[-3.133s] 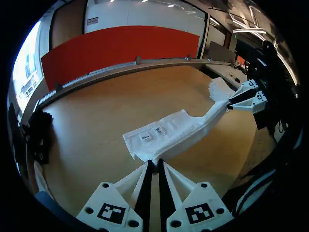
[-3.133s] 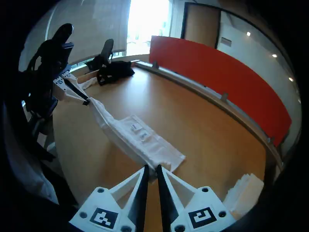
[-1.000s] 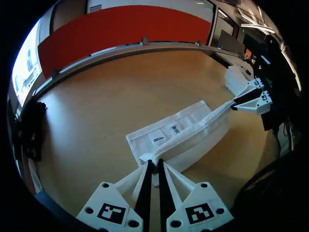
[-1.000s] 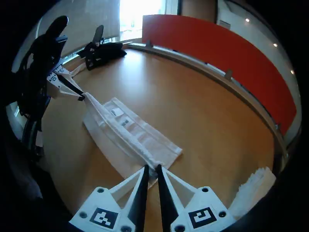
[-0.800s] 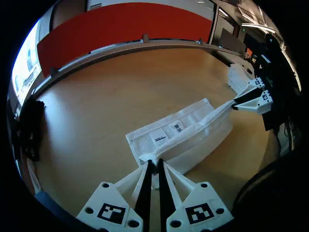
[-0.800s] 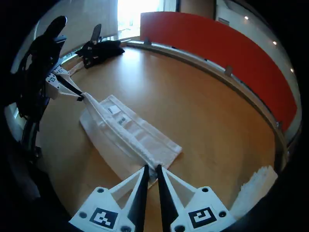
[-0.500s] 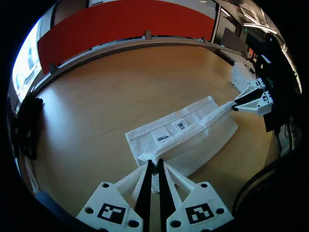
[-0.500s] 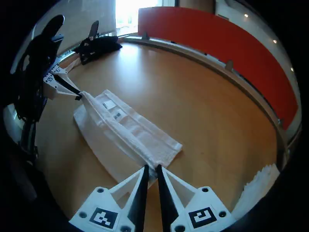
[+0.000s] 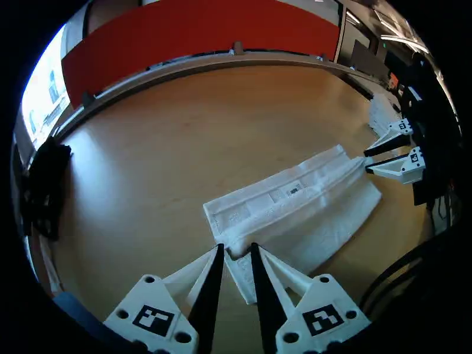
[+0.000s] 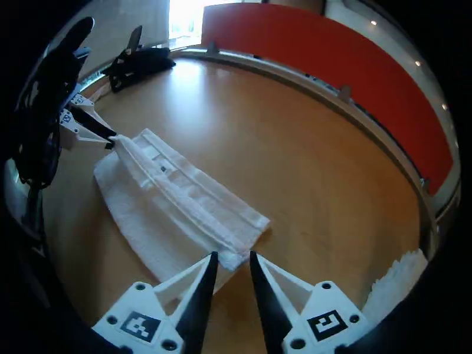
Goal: Fold towel
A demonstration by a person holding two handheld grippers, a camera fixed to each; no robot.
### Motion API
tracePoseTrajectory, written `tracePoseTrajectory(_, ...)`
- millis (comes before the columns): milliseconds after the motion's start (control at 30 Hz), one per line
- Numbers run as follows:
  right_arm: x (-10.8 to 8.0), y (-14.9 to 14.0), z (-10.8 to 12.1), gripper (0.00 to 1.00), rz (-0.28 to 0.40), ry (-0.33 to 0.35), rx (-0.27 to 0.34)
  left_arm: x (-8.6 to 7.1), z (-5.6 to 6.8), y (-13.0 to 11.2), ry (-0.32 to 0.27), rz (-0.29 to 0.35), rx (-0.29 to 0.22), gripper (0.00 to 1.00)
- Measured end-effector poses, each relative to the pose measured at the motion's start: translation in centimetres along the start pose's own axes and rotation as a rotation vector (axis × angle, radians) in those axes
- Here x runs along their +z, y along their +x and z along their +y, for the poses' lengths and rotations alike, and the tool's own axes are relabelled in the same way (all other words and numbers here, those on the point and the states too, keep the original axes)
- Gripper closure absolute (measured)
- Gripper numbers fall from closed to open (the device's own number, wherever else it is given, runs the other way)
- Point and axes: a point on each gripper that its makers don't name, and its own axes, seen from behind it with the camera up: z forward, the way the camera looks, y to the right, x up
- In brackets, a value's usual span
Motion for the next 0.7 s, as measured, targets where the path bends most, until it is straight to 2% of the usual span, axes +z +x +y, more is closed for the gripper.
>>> tracePoseTrajectory(67, 0.2, 0.0, 0.3, 0.39, -0.001, -0.01, 0.008, 0.1, -0.3, -0.1, 0.009, -0.004, 0.004, 0.66)
tracePoseTrajectory(133, 0.3, 0.0, 0.5, 0.34, 0.0, -0.018, 0.014, 0.3, -0.5, -0.2, 0.017, -0.007, 0.006, 0.62)
tracePoseTrajectory(400, 0.5, 0.1, 0.9, 0.3, 0.003, -0.031, 0.023, 0.6, -0.9, -0.4, 0.027, -0.015, 0.0, 0.62)
tracePoseTrajectory(500, 0.5, 0.2, 1.1, 0.25, 0.005, -0.037, 0.021, 0.7, -1.1, -0.3, 0.033, -0.016, 0.004, 0.62)
tracePoseTrajectory(700, 0.6, 0.9, 1.8, 0.24, 0.014, -0.053, 0.017, 1.0, -1.6, 0.3, 0.047, -0.011, 0.014, 0.62)
